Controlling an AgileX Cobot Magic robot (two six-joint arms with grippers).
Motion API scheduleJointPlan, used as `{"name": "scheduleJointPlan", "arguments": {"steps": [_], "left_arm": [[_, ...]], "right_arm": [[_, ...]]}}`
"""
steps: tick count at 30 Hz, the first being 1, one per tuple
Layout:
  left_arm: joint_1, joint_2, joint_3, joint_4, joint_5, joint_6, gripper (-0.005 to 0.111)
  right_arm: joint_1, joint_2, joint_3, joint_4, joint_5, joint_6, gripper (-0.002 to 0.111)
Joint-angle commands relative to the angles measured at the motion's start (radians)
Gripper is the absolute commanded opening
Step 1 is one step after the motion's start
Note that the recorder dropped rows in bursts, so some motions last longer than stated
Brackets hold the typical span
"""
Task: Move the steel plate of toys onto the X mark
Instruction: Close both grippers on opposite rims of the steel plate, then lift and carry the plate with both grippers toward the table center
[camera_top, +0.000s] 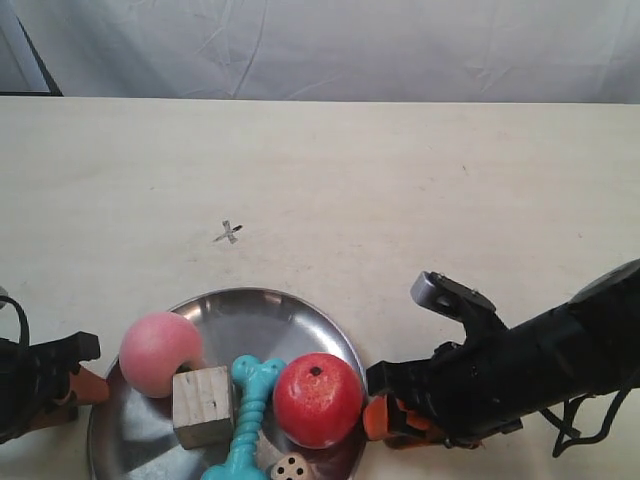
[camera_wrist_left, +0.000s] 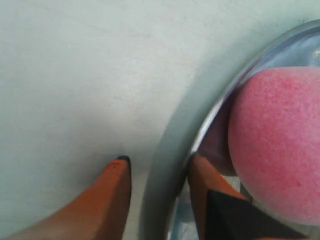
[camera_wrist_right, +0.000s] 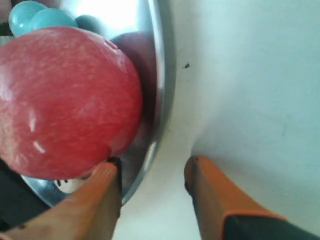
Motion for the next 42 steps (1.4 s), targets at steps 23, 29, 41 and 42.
{"name": "scheduleJointPlan", "arguments": {"steps": [23,29,41,42], "left_arm": [[-0.011,0.024,0.017,0.023,0.008,0.014,0.040],[-0.011,0.024,0.017,0.023,0.010,0.025,0.040],[-0.011,0.024,0.017,-0.033,0.069,0.098,0.030],[-0.011,0.024,0.017,-0.033,0.069,0.098,0.025]], "right_arm": [[0.087,0.141,-0.068,0.072,-0.033,-0.011,0.038],[0.087,0.141,-0.068,0.076,-0.029,-0.011,0.014],[0.087,0.141,-0.069,0.078,-0.029,-0.029,0.000],[0.087,0.141,-0.069,0.078,-0.029,-0.029,0.000]]}}
